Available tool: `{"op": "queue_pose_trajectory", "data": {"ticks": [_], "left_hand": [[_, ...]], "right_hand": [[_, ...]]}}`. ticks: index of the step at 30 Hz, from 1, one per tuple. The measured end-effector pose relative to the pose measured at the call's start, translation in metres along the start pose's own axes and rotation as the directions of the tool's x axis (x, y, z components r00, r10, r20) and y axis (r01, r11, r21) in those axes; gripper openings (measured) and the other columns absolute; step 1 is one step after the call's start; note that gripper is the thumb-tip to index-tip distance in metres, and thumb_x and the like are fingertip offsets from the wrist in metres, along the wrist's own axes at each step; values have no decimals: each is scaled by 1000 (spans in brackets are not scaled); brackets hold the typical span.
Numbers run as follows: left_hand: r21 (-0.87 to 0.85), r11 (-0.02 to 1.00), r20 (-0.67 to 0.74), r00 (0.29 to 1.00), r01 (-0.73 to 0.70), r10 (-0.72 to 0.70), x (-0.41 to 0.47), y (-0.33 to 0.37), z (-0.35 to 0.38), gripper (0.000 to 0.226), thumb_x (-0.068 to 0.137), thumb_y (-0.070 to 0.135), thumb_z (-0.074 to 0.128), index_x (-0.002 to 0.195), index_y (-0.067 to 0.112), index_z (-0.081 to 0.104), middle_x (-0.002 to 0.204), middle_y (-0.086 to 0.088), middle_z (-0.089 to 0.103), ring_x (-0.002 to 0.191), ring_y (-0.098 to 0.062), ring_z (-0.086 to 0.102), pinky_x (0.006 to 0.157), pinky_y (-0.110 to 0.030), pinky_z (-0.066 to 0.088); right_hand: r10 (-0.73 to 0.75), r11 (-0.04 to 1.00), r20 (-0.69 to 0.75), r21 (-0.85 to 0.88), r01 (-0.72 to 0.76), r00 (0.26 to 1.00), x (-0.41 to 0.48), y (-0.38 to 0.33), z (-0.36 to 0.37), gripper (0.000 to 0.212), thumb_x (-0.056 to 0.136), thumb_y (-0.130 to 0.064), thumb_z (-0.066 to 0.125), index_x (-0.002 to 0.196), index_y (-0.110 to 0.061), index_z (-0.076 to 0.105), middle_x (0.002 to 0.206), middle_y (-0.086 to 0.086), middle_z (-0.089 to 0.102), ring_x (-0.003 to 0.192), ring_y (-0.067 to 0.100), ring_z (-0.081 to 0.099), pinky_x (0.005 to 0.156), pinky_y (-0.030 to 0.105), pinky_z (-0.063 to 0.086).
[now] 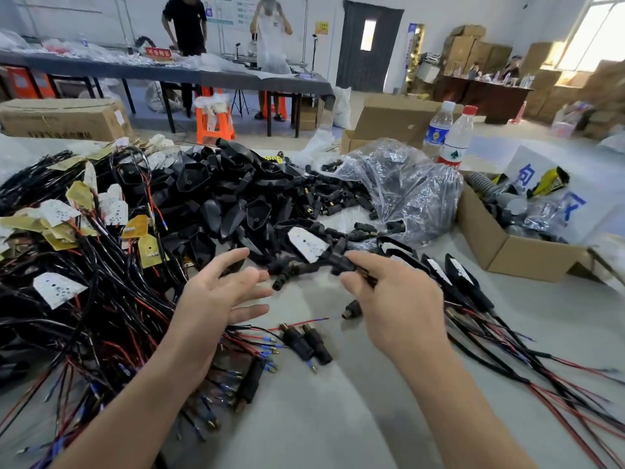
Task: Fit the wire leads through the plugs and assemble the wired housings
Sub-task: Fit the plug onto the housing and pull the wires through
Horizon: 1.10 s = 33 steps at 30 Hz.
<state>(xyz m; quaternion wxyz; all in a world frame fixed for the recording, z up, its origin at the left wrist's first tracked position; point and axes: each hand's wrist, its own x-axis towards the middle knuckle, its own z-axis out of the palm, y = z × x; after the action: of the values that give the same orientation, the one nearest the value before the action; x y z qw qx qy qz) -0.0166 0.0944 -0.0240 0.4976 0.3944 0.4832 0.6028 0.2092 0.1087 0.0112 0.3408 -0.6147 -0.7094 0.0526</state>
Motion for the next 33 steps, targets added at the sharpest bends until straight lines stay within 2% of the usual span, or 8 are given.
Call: {"op": "queue_pose_trajectory", "data": {"ticks": [6,10,14,18,22,27,30,33], "left_hand": [[139,990,-10,1000,-27,28,-3,-2,5,19,99,12,65,113,22,73,98,-8,79,86,-24,77,70,-28,63],[293,955,-9,998,-57,62,-5,-10,6,16,97,11,68,105,23,77,91,-4,80,85,-21,77,75,-31,63],[565,804,11,976,-185,216,-8,-12,6,21,92,16,75,101,35,74,91,16,77,88,2,72,86,-20,55],[824,502,86,933,-264,350,-14,-14,10,28,88,25,75,113,38,73,107,26,68,83,7,62,85,-17,44],[928,299,110,931,-222,349,-13,-18,13,38,87,23,72,125,23,71,130,4,65,125,-14,51,102,-29,37],[994,-66,110,934,-92,341,-6,-16,1,48,92,38,64,134,13,65,146,-10,57,143,-29,42,123,-49,25],[990,-138,30,968,5,249,-5,-11,-7,51,97,46,46,139,18,55,145,-5,56,139,-24,44,117,-45,32],[996,-81,52,979,-37,199,-6,-11,-6,45,98,40,43,138,23,53,129,0,66,120,-21,58,104,-40,39]], "right_hand": [[369,919,-246,-49,-391,897,17,74,-38,28,86,-51,70,112,-43,75,100,4,77,95,35,68,79,40,51],[445,881,-185,-84,-465,876,14,104,-21,24,95,-41,59,103,-27,77,92,9,74,89,37,62,72,36,42],[431,875,-238,-124,-468,870,16,101,-7,31,94,-28,56,120,-22,71,116,12,64,115,35,54,103,45,41],[209,955,-262,-152,-254,942,7,64,11,50,88,-14,60,138,-18,62,146,13,50,137,32,41,118,48,31],[-31,983,-169,-182,-1,985,-8,21,41,50,85,-13,63,135,-17,63,154,13,46,144,32,37,121,46,24],[-212,977,120,-10,215,970,-15,-13,81,49,87,-18,55,136,-16,58,152,6,47,146,26,34,122,45,27],[-139,986,255,121,111,957,-4,-21,93,64,89,-26,53,152,-22,43,159,1,37,150,21,25,124,40,22],[-146,989,347,83,125,926,9,-26,102,70,88,-32,55,156,-23,38,159,-2,37,147,19,24,124,33,18]]}}
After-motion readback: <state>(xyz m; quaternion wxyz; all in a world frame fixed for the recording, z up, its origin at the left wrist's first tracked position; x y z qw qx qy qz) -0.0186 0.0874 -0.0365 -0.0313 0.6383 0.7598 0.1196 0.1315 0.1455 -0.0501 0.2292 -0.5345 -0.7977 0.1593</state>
